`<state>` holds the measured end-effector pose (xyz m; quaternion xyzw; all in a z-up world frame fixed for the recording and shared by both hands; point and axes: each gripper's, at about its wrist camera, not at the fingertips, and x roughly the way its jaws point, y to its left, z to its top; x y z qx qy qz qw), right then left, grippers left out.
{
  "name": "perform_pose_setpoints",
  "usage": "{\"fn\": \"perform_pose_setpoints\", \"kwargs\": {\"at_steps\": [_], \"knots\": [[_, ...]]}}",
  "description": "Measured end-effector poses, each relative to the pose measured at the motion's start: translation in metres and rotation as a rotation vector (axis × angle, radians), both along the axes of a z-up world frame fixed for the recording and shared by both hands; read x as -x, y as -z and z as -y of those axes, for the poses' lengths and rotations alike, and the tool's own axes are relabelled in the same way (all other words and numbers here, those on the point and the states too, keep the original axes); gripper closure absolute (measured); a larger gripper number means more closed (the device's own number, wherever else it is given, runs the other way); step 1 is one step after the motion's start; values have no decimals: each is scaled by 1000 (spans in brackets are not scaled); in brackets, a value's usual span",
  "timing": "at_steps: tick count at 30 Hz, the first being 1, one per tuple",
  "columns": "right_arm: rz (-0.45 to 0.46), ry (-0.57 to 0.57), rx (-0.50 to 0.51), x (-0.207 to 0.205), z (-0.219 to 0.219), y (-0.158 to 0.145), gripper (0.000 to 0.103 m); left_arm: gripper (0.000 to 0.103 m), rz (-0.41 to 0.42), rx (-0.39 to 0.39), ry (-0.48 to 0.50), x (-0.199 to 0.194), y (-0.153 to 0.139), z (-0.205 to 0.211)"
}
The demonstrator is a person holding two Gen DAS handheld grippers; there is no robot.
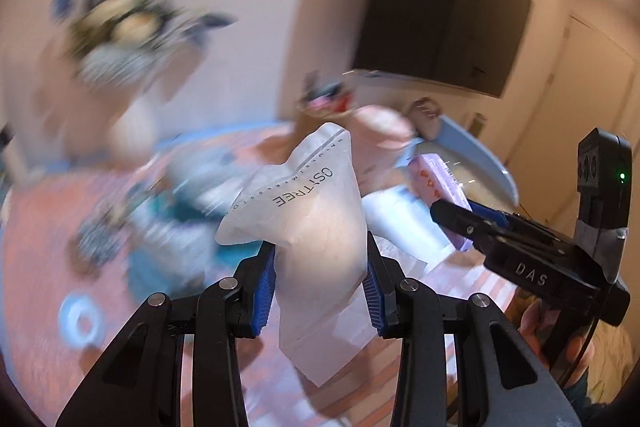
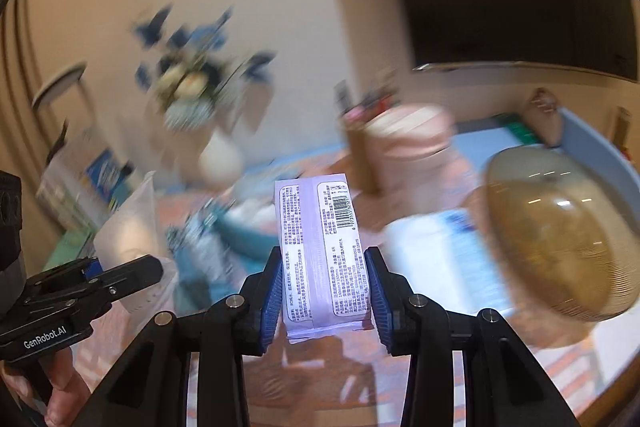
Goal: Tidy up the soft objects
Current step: 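Lift and carry the white bag and purple pack over the amber glass plate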
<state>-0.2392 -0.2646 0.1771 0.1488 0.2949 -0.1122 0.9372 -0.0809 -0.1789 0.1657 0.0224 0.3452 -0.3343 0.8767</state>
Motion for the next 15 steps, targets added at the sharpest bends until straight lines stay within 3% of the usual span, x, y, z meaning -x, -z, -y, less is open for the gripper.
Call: {"fn": "perform_pose_setpoints", "kwargs": {"at_steps": [7,15], "knots": [[22,227,-62,25,97,-15,65,68,18,0,136,-26,-21,100],[-94,423,-173,35,179,15,64,67,-42,-58,275,-41,1,193]]}}
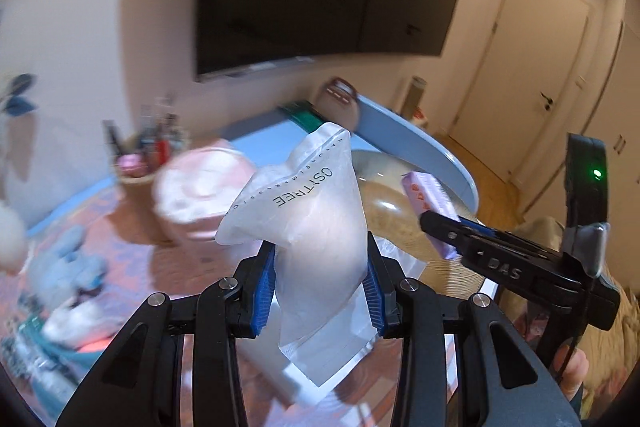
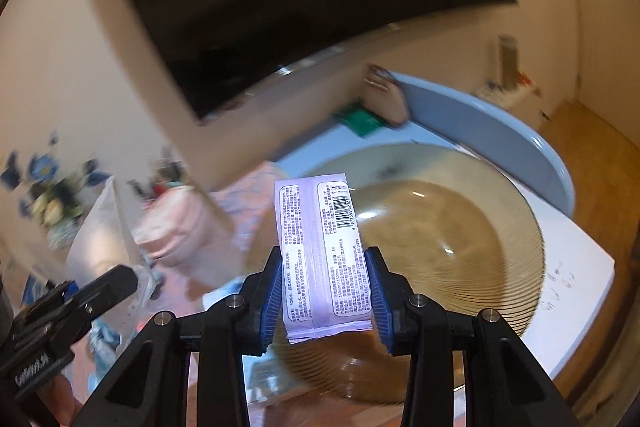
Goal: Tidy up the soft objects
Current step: 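Lift and carry the white bag and purple pack over the amber glass plate, then open both tools to drop the bag and pack onto the plate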
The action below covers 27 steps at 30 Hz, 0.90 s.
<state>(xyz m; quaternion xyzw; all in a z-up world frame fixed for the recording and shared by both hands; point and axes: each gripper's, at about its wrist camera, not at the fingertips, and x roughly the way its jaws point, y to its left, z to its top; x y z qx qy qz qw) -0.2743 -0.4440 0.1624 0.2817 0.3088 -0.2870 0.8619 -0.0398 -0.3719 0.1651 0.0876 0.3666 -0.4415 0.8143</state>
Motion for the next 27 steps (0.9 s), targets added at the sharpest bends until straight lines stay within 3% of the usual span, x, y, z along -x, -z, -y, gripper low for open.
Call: {"fn": "perform_pose_setpoints", "kwargs": {"at_steps": [6,10,12,13,19,27], "knots": [[-75,31,-96,0,27,30,63,64,-11,-97,65,1,23,51],[-72,33,-115,8,29,34,53,39,-31,-117,101,3,30,67],[-71,41,-95,13,26,29,53,27,-42,-97,114,6,29,64],[-66,39,-86,16,22,25,52,27,-37,-88,114,9,27,60],[-31,2,-67,25,-2,9,52,27,-17,-46,95,19,9,15],[-19,-170,2,-1,-78,-14,52,27,33,56,-66,37,-24,-103]]}}
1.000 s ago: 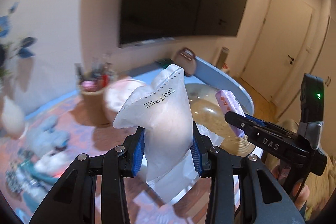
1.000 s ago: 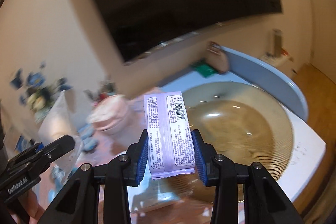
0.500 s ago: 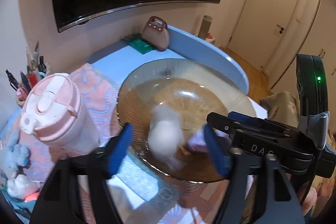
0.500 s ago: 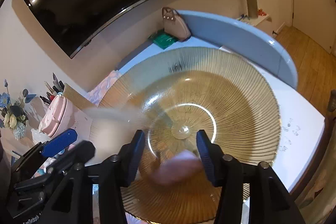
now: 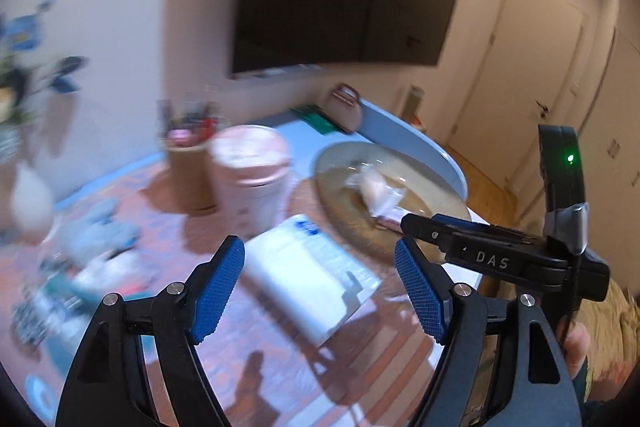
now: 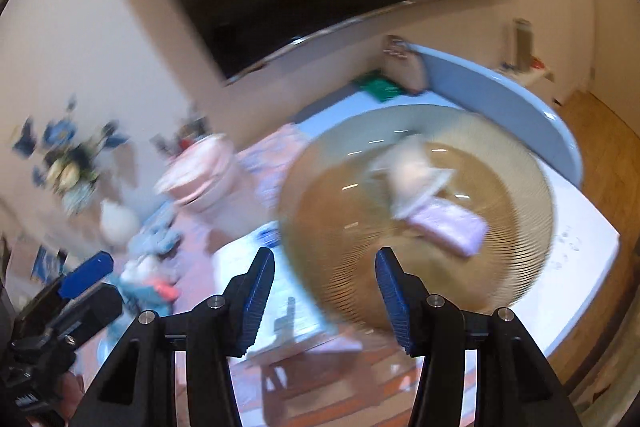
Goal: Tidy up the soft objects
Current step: 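Open both tools to drop the bag and pack onto the plate, then move both tools back over the tablecloth toward the blue masks and ring, then grasp the blue face mask with the right tool while the left tool grasps the white ring container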
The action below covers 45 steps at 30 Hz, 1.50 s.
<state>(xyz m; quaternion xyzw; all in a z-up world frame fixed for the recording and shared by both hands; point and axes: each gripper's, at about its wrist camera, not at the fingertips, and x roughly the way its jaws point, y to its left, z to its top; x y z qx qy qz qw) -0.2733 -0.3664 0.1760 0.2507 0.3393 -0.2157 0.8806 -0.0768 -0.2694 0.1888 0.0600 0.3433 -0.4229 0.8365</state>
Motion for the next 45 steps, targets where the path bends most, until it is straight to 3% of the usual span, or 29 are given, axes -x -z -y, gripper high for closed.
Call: {"fn": "perform_pose_setpoints", "kwargs": {"at_steps": [4,12,16,21,25,33,39,45], "knots": [[7,-131,53,-23,-55,-11,52,27,48,26,-129,8,-16,-71],[3,-383,136,-69,-164,-13,47,27,111,64,-501,5,-38,-228],[-12,-487,147,-93,-208,-1,47,27,110,51,-635,2,-25,-286],[-49,-596,149,-122,-253,22,47,27,77,8,-739,-11,10,-323],[-79,-653,157,-143,-279,42,47,27,40,9,-753,-25,48,-336],[-163,-696,120,-176,-300,84,47,27,-111,-1,-747,-62,126,-337],[-207,-708,140,-187,-316,103,51,27,-141,-26,-718,-72,149,-327],[-262,-676,185,-197,-318,122,87,27,-127,-83,-689,-74,160,-314]]}}
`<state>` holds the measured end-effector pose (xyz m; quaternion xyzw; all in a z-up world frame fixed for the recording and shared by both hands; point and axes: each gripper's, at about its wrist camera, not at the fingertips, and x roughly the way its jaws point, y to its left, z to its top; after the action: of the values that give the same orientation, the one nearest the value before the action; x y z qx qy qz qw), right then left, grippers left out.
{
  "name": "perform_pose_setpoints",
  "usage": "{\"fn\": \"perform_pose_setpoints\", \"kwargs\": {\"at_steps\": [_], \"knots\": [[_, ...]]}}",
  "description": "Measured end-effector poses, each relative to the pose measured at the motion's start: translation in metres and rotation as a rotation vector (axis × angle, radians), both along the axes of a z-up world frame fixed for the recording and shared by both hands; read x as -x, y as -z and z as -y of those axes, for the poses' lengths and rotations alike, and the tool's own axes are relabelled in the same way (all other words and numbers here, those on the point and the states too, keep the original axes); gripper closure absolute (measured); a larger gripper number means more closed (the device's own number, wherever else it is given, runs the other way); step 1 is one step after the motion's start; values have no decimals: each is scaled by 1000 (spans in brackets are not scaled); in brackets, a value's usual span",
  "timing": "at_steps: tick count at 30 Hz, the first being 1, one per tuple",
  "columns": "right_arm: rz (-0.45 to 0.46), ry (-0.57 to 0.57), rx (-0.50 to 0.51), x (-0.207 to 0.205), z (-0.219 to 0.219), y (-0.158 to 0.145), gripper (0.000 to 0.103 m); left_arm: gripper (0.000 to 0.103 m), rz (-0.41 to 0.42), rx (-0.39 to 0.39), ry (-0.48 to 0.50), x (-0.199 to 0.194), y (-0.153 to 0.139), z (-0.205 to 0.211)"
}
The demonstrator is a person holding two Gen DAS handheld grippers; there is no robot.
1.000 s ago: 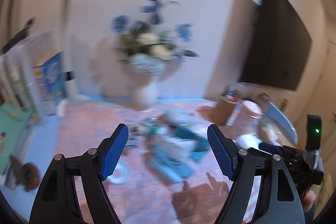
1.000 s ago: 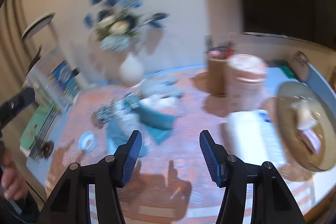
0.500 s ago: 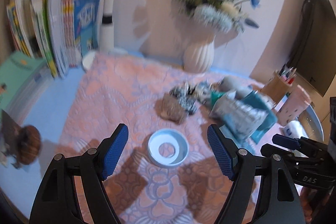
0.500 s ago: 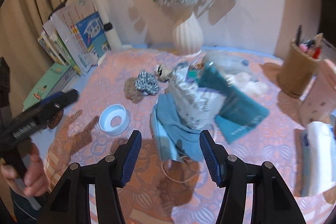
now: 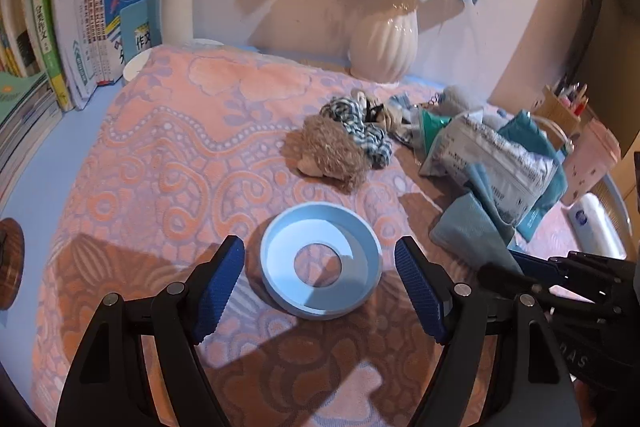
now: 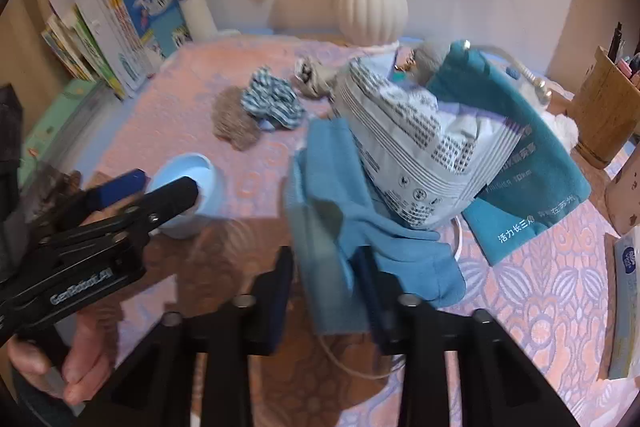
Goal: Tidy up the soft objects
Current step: 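Grasp the blue face mask with the right tool while the left tool grasps the white ring container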
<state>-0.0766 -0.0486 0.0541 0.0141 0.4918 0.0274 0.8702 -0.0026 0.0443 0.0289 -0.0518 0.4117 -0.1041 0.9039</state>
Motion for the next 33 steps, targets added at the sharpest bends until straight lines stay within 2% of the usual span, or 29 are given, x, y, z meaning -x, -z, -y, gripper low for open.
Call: {"fn": "perform_pose_setpoints", "kwargs": {"at_steps": [2,3,5,8,9,10,14,18,20,21,22,25,29,30,33], "knots": [[15,-4,-11,4,2,-4,92,31,-9,-10,19,-1,3,4],[23,-13,-42,9,5,-9,93,38,-12,-20,20,-1,5,5],[30,-38,-129,16,8,-17,94,43,1,-31,21,0,4,5],[24,-95,-292,29,16,-32,94,48,9,-5,29,0,2,2],[23,-122,-366,35,21,-38,94,56,9,5,28,0,2,0],[29,-126,-389,39,21,-42,94,59,8,11,23,-1,2,-1],[3,-129,-423,58,32,-47,94,59,-1,55,20,-2,3,-8],[-47,-147,-539,83,47,-40,94,59,4,55,17,0,4,-8],[-43,-158,-540,98,52,-41,94,45,1,59,24,1,4,-6],[-41,-168,-528,108,55,-43,94,28,-3,59,30,1,4,-5],[-36,-176,-522,112,57,-44,94,22,5,53,33,2,2,-4],[-14,-188,-470,126,59,-53,94,22,39,3,52,6,-1,6],[35,-129,-374,126,67,-60,94,25,-36,-135,56,-5,11,26],[31,-103,-361,123,71,-58,94,35,-48,-152,53,-7,13,29],[-12,-35,-349,115,84,-41,94,40,-31,-184,51,-6,13,32]]}}
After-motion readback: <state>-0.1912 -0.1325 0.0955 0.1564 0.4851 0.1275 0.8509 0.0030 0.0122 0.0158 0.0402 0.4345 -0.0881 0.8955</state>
